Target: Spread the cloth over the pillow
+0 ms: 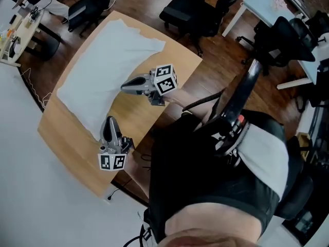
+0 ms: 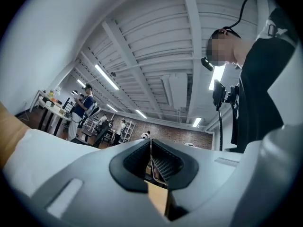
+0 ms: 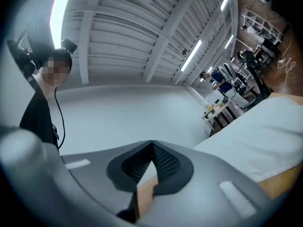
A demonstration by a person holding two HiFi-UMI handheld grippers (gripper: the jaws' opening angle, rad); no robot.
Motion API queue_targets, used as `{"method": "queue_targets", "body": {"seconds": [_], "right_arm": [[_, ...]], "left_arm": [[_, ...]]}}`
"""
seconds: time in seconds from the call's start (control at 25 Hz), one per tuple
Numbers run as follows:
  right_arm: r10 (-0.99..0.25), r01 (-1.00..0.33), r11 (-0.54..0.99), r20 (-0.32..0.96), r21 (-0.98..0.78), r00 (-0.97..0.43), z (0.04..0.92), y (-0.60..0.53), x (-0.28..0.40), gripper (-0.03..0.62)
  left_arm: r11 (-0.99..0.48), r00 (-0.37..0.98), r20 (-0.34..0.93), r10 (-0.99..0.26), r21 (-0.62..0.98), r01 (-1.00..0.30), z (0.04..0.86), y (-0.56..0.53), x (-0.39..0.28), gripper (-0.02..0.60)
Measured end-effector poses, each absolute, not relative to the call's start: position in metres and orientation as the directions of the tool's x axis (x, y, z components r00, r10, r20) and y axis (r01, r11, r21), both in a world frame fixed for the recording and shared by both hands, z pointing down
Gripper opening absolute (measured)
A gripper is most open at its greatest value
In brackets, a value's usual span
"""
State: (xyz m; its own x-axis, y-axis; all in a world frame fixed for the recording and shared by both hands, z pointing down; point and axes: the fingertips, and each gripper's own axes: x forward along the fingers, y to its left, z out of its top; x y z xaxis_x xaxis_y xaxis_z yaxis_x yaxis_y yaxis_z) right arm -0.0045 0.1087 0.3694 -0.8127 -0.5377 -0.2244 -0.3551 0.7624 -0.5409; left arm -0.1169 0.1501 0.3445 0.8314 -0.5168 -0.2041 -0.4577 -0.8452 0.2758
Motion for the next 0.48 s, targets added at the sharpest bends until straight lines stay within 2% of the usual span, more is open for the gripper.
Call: {"method": "queue_targets", "body": {"seconds": [0.48], "right_arm": [[-0.552, -0.344, 0.690, -0.156, -0.637, -0.819, 0.417, 0.189, 0.123, 0.003]], "left_arm": [[-0.795, 0.810, -0.099, -0.578, 0.293, -0.532, 0.360, 0.240, 0.000, 0.003]]}}
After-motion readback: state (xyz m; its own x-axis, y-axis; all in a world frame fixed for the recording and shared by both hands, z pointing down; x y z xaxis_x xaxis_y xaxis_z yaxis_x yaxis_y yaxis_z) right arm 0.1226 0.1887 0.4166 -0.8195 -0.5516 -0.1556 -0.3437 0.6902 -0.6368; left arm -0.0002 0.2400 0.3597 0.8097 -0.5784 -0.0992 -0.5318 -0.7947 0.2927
